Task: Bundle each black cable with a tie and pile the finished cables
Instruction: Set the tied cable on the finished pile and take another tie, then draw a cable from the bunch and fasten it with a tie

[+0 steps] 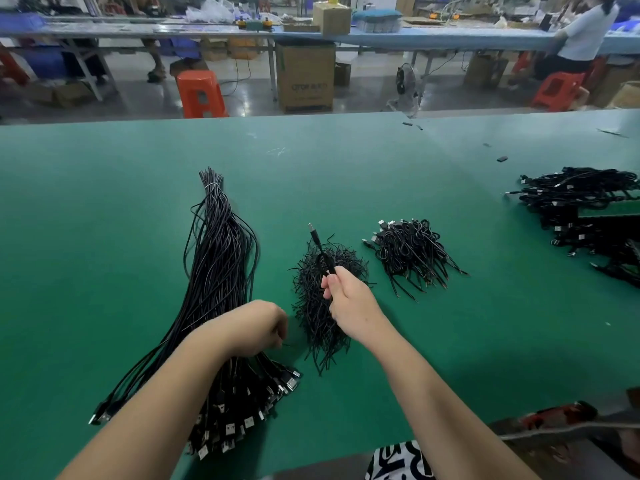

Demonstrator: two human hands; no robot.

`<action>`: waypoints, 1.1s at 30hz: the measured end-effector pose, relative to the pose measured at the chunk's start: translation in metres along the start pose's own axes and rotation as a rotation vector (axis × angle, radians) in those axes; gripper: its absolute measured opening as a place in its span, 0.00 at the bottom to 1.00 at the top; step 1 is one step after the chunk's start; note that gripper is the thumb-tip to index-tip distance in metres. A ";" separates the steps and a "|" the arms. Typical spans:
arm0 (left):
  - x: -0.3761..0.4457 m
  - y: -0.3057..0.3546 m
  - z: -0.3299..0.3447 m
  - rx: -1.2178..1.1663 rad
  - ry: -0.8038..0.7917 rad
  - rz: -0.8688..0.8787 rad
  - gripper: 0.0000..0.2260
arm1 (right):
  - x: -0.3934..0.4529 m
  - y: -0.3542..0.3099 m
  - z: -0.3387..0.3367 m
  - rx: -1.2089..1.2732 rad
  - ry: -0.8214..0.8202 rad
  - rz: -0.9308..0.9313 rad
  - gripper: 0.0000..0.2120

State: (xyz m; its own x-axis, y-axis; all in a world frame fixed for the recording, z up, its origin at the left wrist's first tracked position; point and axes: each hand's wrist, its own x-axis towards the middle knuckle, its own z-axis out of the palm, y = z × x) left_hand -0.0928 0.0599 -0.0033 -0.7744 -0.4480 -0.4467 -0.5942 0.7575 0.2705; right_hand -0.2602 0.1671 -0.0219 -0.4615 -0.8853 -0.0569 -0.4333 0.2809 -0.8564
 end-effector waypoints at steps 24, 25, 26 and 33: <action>-0.012 0.036 -0.011 -0.909 0.695 -0.086 0.05 | -0.010 -0.008 0.018 0.200 -0.114 -0.085 0.10; -0.012 0.037 -0.010 -0.881 0.703 -0.081 0.05 | -0.009 -0.008 0.017 0.199 -0.111 -0.084 0.11; -0.013 0.038 -0.010 -0.848 0.709 -0.073 0.04 | -0.009 -0.008 0.018 0.204 -0.105 -0.090 0.10; -0.016 0.045 -0.001 -0.297 0.921 0.042 0.02 | -0.009 -0.015 0.023 0.318 -0.017 -0.046 0.14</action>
State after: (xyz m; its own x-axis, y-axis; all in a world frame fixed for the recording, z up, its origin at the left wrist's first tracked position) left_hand -0.1075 0.1005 0.0170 -0.5882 -0.7154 0.3772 -0.4946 0.6872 0.5320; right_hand -0.2320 0.1629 -0.0202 -0.4332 -0.9011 -0.0206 -0.1888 0.1131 -0.9755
